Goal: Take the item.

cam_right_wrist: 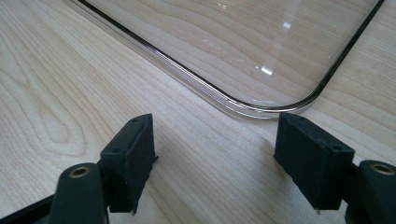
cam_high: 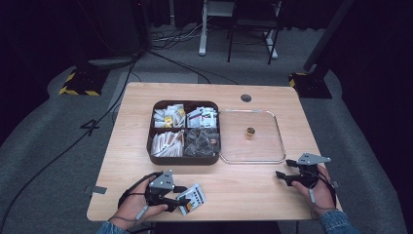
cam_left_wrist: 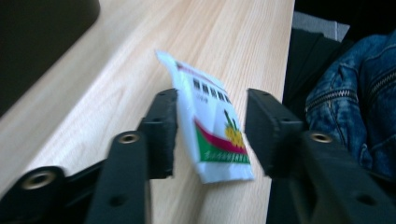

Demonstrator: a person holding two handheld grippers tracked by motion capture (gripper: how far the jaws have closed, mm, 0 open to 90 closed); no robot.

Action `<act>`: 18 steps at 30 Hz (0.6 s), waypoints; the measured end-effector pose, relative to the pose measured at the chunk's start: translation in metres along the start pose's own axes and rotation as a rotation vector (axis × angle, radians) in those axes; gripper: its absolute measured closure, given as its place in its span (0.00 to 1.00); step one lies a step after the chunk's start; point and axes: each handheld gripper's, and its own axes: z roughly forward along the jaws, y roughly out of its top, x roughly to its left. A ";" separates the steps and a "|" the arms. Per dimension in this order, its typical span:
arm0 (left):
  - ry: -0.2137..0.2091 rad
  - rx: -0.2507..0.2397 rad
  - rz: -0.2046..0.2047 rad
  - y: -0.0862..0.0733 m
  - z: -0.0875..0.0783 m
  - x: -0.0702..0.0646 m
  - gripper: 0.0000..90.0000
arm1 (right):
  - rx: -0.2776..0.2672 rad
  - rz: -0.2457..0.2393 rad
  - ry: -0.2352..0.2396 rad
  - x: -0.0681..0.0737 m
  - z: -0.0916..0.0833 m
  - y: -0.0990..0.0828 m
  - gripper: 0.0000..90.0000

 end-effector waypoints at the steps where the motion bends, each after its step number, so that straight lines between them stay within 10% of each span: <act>1: 0.021 -0.015 0.012 0.002 -0.002 -0.001 0.54 | 0.000 0.000 0.000 0.000 0.000 0.000 0.32; 18: 0.233 -0.123 -0.023 0.002 -0.042 0.005 0.43 | 0.000 -0.001 0.000 0.000 0.000 0.000 0.32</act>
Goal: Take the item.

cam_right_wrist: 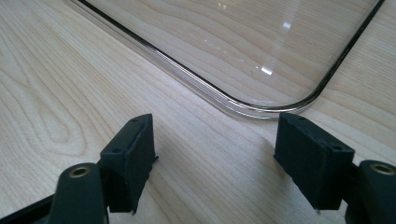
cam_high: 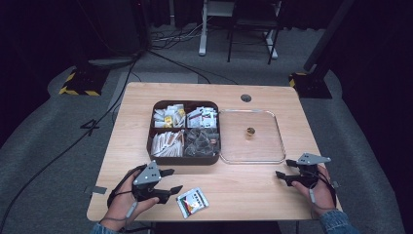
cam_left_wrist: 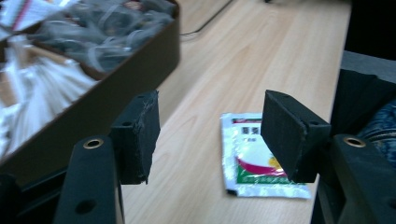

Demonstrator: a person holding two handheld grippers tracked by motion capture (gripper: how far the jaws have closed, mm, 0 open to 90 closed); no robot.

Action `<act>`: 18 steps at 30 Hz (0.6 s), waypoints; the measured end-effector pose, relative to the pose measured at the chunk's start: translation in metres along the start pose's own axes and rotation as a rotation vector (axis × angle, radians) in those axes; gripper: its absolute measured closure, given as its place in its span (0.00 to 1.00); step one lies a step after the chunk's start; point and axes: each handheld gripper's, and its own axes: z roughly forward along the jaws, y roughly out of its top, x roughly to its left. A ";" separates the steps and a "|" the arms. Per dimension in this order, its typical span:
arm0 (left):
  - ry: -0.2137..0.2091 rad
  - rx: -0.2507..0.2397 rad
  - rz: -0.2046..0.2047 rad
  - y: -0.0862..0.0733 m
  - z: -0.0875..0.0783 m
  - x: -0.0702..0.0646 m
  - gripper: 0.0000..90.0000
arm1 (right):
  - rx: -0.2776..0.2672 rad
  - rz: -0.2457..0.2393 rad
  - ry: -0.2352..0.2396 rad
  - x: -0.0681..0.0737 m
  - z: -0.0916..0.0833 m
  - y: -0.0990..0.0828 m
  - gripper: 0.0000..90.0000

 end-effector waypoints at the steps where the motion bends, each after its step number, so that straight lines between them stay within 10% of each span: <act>1: 0.016 0.006 0.001 -0.001 -0.004 0.001 0.43 | 0.000 0.000 0.000 0.000 0.000 0.000 0.32; 18: 0.222 0.072 -0.140 -0.041 -0.043 0.036 0.40 | 0.000 -0.001 0.002 0.000 0.000 0.000 0.32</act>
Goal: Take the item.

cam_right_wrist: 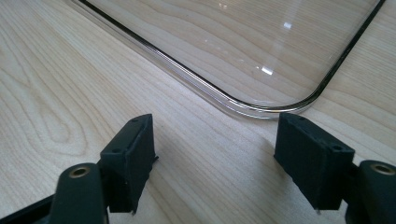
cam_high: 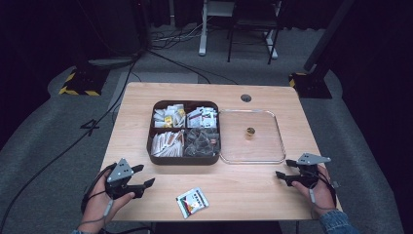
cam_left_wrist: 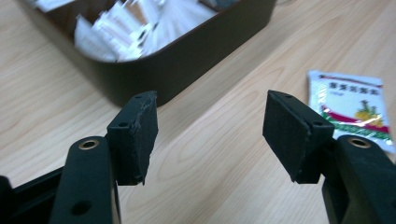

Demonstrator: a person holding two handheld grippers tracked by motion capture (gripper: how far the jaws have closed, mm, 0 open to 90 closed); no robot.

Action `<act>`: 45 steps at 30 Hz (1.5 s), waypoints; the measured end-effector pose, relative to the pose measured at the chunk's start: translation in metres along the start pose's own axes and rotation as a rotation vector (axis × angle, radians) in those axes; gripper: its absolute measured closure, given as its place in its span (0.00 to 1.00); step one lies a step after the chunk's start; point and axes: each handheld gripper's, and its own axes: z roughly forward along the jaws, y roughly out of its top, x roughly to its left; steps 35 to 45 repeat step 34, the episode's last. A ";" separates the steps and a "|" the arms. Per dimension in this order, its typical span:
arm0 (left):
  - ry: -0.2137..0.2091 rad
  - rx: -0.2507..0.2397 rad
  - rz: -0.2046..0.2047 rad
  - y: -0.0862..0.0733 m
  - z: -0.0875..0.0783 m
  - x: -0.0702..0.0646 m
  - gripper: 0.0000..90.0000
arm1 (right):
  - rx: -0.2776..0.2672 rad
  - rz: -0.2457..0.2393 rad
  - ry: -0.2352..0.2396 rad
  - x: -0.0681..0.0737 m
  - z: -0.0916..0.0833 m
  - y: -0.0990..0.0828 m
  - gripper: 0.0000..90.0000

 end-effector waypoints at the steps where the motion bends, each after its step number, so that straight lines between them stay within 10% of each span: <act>1: 0.000 0.000 0.000 0.000 0.000 0.000 0.40 | 0.000 0.000 0.000 0.000 0.000 0.000 0.32; 19: 0.172 0.153 -0.179 -0.039 0.023 0.032 0.36 | 0.000 0.000 0.000 0.000 0.000 0.000 0.32; 26: 0.203 0.113 -0.186 -0.042 0.032 0.035 0.17 | 0.000 0.000 0.000 0.000 0.000 0.000 0.32; 45: 0.192 0.122 -0.178 -0.041 0.033 0.035 0.13 | -0.001 0.001 0.001 0.000 0.000 0.000 0.32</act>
